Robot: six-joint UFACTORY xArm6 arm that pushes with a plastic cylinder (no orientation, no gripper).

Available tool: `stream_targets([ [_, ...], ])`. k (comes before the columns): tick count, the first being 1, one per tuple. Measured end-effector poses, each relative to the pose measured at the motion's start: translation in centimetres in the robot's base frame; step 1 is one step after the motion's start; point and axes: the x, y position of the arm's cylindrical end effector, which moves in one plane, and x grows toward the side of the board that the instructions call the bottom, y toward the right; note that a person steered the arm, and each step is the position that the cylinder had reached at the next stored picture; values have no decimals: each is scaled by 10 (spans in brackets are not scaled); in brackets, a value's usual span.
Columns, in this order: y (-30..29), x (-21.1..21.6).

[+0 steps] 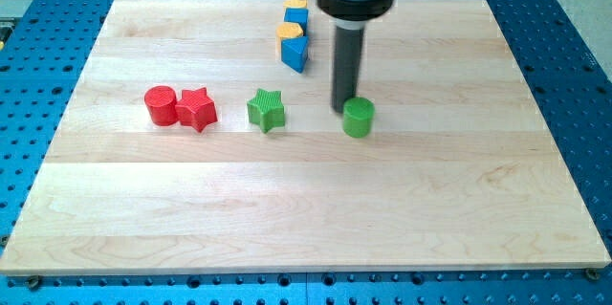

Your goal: Push the green circle towards the bottom right corner of the board

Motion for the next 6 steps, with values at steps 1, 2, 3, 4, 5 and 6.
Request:
stream_targets([
  [1, 37, 20],
  [2, -9, 1],
  [3, -14, 49],
  [4, 64, 122],
  [5, 49, 124],
  [6, -20, 87],
])
